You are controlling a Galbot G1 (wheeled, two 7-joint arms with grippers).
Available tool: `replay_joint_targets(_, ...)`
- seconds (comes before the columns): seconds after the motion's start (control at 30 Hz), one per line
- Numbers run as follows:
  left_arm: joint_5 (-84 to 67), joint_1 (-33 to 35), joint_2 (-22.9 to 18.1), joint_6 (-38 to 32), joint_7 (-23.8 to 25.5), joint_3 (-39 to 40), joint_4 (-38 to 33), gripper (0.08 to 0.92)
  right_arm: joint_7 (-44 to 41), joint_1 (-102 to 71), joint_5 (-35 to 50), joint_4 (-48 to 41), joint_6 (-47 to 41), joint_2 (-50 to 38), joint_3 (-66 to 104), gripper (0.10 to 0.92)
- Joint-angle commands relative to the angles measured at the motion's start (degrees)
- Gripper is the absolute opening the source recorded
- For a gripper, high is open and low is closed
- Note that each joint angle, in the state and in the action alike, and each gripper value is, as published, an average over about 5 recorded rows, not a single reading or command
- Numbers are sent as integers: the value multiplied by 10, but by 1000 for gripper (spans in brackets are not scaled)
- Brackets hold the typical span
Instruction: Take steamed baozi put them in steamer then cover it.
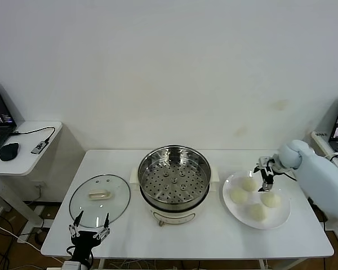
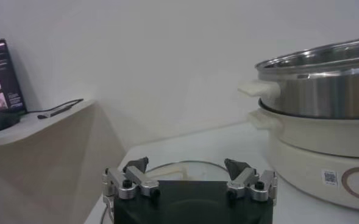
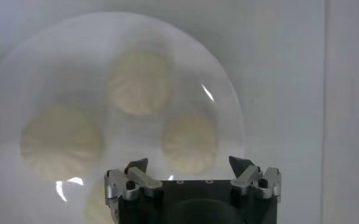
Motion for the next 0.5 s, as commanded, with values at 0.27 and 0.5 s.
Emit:
replay_joint_targets(0.27,1,1,1,0,0,-2,-1,823,8,11,-18,-50,-4,45,-11,795)
replay_joint_targets(0.5,1,1,-3,0,1,0,1,823,4,9,-26,-47,-9,38,-11,739)
